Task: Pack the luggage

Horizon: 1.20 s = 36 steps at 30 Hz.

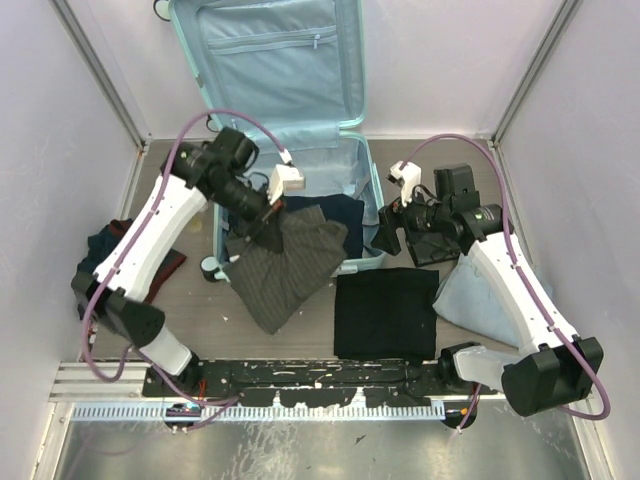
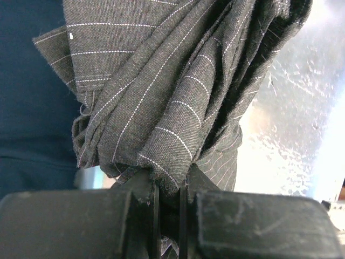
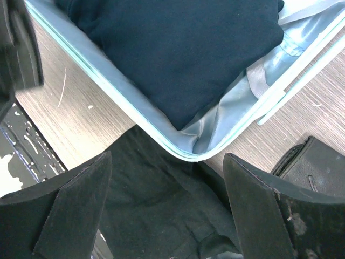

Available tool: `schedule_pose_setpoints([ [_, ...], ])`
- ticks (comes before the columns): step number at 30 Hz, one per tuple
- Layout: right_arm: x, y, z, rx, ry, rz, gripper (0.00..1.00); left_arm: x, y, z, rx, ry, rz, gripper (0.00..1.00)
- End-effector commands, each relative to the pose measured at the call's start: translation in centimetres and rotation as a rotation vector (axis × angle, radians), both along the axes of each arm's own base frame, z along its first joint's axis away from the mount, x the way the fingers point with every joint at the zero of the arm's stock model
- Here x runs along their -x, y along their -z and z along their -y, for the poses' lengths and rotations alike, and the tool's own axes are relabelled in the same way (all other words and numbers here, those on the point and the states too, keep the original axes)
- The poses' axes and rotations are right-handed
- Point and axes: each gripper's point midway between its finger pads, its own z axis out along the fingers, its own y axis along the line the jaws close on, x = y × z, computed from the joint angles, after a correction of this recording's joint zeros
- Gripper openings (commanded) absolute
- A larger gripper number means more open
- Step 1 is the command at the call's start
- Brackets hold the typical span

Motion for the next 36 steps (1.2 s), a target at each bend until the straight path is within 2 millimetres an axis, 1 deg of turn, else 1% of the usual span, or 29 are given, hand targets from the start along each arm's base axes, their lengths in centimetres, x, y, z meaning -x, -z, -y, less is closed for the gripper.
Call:
schedule_pose_setpoints([
  [1,-0.7,-2.6,-0.1,-0.042,0.006,0.076,0.88,-3.4,-3.2,-1.9,0.024,-0.045,0.006,0.0],
  [4,-0.5,-2.5,0.0,-0.043,0.011,0.073,0.88,-7.3,-4.5,-3.8,-0.02,-0.045,0.138,0.0],
  [7,-0.5,-2.3,0.1,-0.04,0.012,0.07,0.88,-10.5,-4.7,-5.1,-0.103,-0.009,0.283,0.0],
  [11,-0.8,-2.2,0.2,-0.035,0.015,0.071,0.88,-12.9,-3.6,-6.7,-0.22,0.144,0.461,0.0],
  [14,-0.8,-2.1,0.3,-0.034,0.016,0.068,0.88,-13.2,-2.0,-7.1,-0.275,0.275,0.495,0.0],
  [17,-0.8,-1.9,0.3,-0.032,0.017,0.066,0.88,-12.6,0.1,-6.8,-0.329,0.421,0.495,0.0],
  [21,-0.9,-1.7,0.4,-0.032,0.024,0.06,0.88,-11.4,3.1,-5.2,-0.355,0.567,0.436,0.0],
  [27,-1.1,-1.6,0.7,-0.023,0.034,0.06,0.88,-11.4,8.5,-3.1,-0.361,0.606,0.25,0.0],
  [30,-0.9,-1.2,0.8,-0.02,0.037,0.049,0.88,-12.0,10.5,-1.9,-0.34,0.601,0.193,0.0],
  [31,-0.9,-1.1,0.8,-0.021,0.038,0.045,0.88,-12.4,11.3,-1.3,-0.334,0.588,0.172,0.03],
  [34,-0.9,-1.0,0.9,-0.02,0.041,0.043,0.88,-14.0,11.9,-0.2,-0.328,0.532,0.18,0.2],
  [35,-1.0,-1.0,0.9,-0.02,0.043,0.042,0.88,-14.6,12.1,0.1,-0.338,0.51,0.191,0.27],
  [36,-1.0,-1.1,1.0,-0.019,0.044,0.044,0.88,-14.9,12.0,0.2,-0.342,0.491,0.197,0.37],
])
